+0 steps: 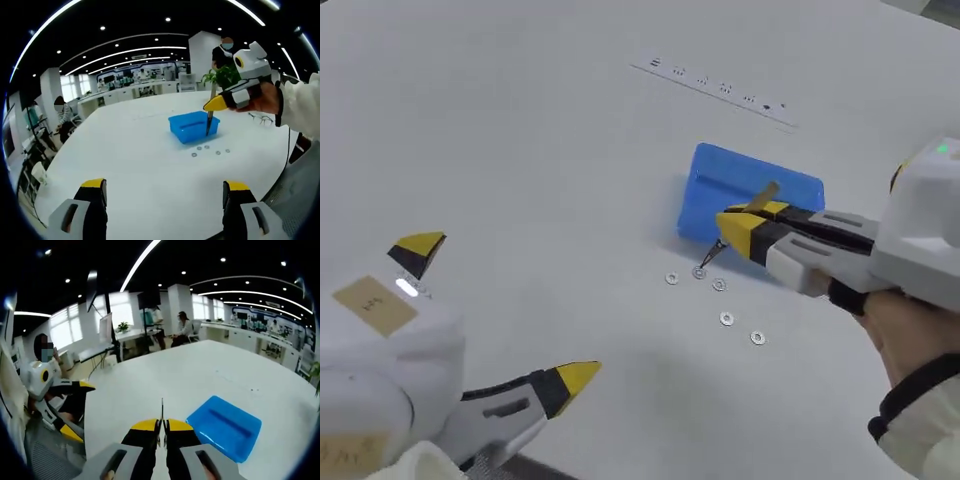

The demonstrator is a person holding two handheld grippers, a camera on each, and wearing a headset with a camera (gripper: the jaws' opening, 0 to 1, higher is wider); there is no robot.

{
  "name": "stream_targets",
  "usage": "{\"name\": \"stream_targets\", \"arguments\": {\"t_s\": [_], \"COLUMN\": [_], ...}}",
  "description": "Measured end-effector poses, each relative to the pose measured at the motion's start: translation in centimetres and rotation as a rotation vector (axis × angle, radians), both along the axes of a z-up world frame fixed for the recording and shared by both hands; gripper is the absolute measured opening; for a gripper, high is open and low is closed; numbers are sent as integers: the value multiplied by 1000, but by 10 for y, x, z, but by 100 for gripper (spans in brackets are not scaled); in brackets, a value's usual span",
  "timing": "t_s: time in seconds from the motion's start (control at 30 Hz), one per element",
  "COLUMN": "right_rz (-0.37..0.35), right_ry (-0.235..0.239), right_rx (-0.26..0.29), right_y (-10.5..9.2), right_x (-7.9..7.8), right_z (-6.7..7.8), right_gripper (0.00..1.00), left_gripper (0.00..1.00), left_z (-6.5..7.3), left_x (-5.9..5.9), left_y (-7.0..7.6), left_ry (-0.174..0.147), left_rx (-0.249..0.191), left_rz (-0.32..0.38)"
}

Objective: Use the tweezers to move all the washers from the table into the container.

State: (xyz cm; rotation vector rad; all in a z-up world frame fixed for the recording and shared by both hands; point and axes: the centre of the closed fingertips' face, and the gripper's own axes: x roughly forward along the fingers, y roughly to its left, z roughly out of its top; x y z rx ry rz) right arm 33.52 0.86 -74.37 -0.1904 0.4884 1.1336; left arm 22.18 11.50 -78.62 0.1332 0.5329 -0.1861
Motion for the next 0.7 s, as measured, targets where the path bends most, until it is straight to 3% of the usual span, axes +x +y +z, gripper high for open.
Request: {"name": "stream_targets", "arguments": {"t_s": [0.07,0.13,0.47,0.7], "right_rz": [-4,-8,-10,1], "right_ry": [3,9,48,55], "right_rx": [4,9,30,14], "right_y": [1,3,8,11], "right_x": [3,5,16,18], "right_z": [-5,-11,-35,-50], "right_gripper": [2,2,2,2], "left_gripper": [99,99,99,97], "left_z": [-1,-5,-8,-13], "left_x": [0,-2,-6,-9], "left_y": [1,-3,-11,-12], "left_ry": [3,25,61,99], "left_rx": [-3,-21,-2,11], "left_rz": [2,-15,-36,-43]}}
